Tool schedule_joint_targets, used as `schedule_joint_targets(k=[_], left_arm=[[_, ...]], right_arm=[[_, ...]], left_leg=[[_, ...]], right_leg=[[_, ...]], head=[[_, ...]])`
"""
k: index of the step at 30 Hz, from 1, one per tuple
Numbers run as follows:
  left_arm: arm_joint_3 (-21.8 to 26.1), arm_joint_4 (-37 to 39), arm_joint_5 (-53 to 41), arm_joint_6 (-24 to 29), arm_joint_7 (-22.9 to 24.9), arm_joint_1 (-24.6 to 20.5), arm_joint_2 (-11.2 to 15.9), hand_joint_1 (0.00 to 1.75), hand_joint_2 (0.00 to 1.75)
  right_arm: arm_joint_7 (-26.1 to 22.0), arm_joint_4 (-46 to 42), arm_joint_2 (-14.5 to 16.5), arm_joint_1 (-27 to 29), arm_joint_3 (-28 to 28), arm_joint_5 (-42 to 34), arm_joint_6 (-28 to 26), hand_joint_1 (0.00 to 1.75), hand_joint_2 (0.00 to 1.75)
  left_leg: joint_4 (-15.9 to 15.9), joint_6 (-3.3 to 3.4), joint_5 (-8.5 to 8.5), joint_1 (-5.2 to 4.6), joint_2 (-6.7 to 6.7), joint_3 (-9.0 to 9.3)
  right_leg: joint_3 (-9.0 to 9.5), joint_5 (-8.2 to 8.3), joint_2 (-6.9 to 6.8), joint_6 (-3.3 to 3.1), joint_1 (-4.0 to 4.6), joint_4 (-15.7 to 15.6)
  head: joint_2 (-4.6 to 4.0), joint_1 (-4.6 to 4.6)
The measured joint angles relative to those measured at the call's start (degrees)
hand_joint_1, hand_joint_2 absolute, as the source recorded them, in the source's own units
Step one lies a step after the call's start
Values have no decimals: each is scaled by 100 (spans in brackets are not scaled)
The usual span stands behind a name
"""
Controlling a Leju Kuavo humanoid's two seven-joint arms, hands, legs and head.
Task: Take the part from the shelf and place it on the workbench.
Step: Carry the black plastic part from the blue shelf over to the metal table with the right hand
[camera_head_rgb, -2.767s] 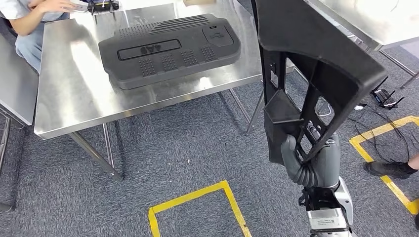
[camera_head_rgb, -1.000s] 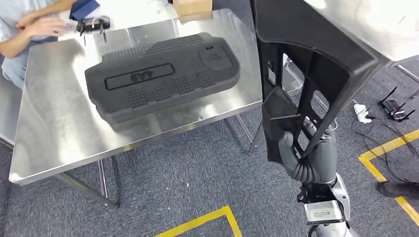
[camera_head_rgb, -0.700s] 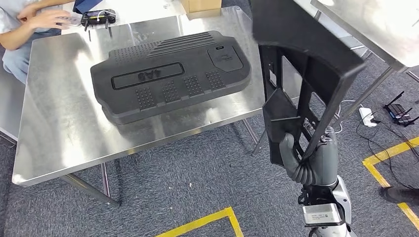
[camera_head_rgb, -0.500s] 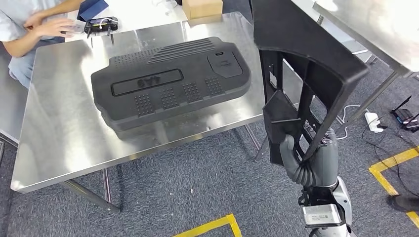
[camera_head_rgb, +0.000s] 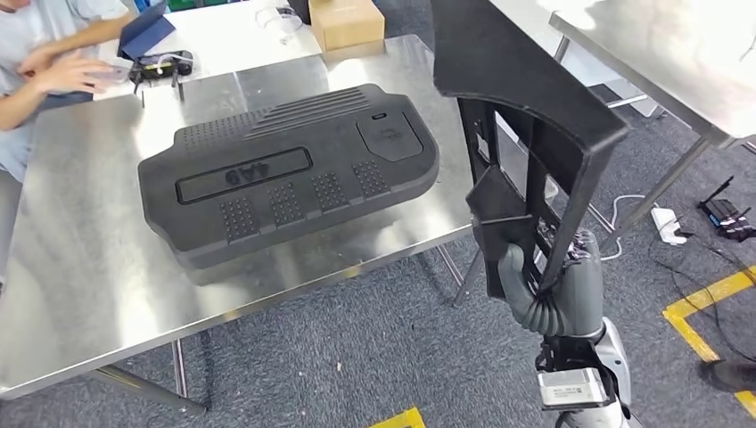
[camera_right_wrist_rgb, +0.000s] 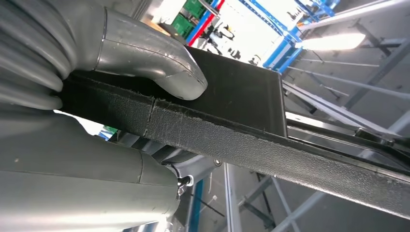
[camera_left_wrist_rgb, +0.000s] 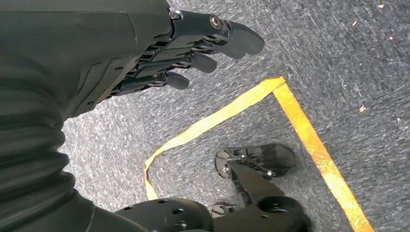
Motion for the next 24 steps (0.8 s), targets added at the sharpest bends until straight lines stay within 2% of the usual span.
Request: schedule_joint_targets(k=[3,4,5,6,8,9,10,11,12,13,14,15,17,19,20,21,23,24], left_arm=[[5,0,-1,-2,-3,-7,-7,0,175],[7,0,-1,-2,-3,-5,-7,0,175],[8,0,-2,-3,-3,-7,-7,0,175],[9,0,-3,-3,-3,-6,-3,0,175],[11,0,-7,-3,-1,-8,0,0,175],[13,0,-9,-3,2,-8,-1,0,175],[16,0,-11,-3,5,-7,-2,0,175],[20,0,-12,-4,9,-5,-5,0,175],[24,0,-14,-5,12,-4,-10,0,175],[28,0,-17,-7,14,-6,-11,0,175],[32,0,-20,-7,15,-10,-12,0,175],[34,0,-26,-7,15,-14,-10,0,175],[36,0,-35,-7,15,-23,-9,0,175],[38,-3,-39,-7,9,-26,-6,0,175],[39,-5,-39,-6,4,-28,-4,0,175],[42,-6,-39,-5,-3,-28,-3,0,175],[46,-5,-43,-4,-12,-25,-4,0,175],[48,-4,-45,-1,-13,-21,-5,0,175]], right_arm=[[9,-9,9,7,21,38,-9,175,175],[10,-15,10,11,30,62,-20,175,175],[10,-21,8,16,34,81,-34,175,175],[10,-24,5,24,38,103,-49,175,175],[23,-24,-1,48,46,130,-73,175,175],[31,-23,-4,62,49,137,-81,175,175],[38,-23,-8,72,51,139,-87,175,175],[40,-24,-12,77,52,141,-91,175,175],[40,-24,-15,77,52,143,-94,175,175],[39,-25,-16,77,51,144,-96,175,175],[39,-25,-17,76,52,145,-99,175,175],[39,-25,-18,76,52,145,-101,175,175],[40,-25,-18,75,55,154,-104,175,175],[42,-31,-17,73,57,180,-105,175,175],[42,-34,-18,69,58,193,-105,175,175],[43,-37,-17,67,58,206,-105,175,175],[45,-38,-17,62,60,225,-105,175,175],[46,-38,-16,62,62,237,-106,175,175]], left_leg=[[-87,92,-60,-8,-15,68],[-116,126,-63,7,-18,98],[-143,156,-71,26,-20,133],[-155,180,-89,32,-22,159],[-159,208,-141,34,-26,201],[-159,212,-173,35,-30,231],[-159,208,-210,36,-36,275],[-159,198,-251,41,-44,333],[-161,181,-295,46,-51,391],[-160,153,-345,37,-59,447],[-164,120,-390,26,-68,482],[-175,88,-426,11,-72,503],[-217,29,-473,-2,-69,541],[-149,-25,-540,11,-42,544],[30,-48,-627,16,-29,473],[334,-63,-756,20,-19,325],[1137,-81,-1042,19,-13,-132],[1414,-84,-1083,20,-11,-332]], right_leg=[[41,-42,-4,84,4,-9],[-6,-85,-11,104,3,95],[-138,-164,-18,115,5,328],[-353,-262,-24,117,-8,677],[-897,-444,-25,126,-22,1474],[-1097,-443,-26,152,-30,1693],[-1190,-343,-27,198,-39,1690],[-1154,-142,-31,259,-47,1442],[-1030,113,-41,320,-53,1037],[-872,334,-58,348,-46,609],[-738,479,-68,330,-33,281],[-657,538,-76,278,-16,99],[-605,514,-67,143,7,30],[-548,480,-61,43,-29,6],[-504,459,-60,-6,-49,-7],[-459,431,-62,-51,-58,-13],[-382,372,-68,-121,-36,-12],[-342,345,-66,-140,-25,-11]], head=[[0,5],[0,10],[0,23],[0,35],[0,48],[0,47],[0,48],[0,49],[0,50],[0,57],[0,63],[0,63],[0,60],[0,50],[0,41],[0,34],[0,27],[0,28]])
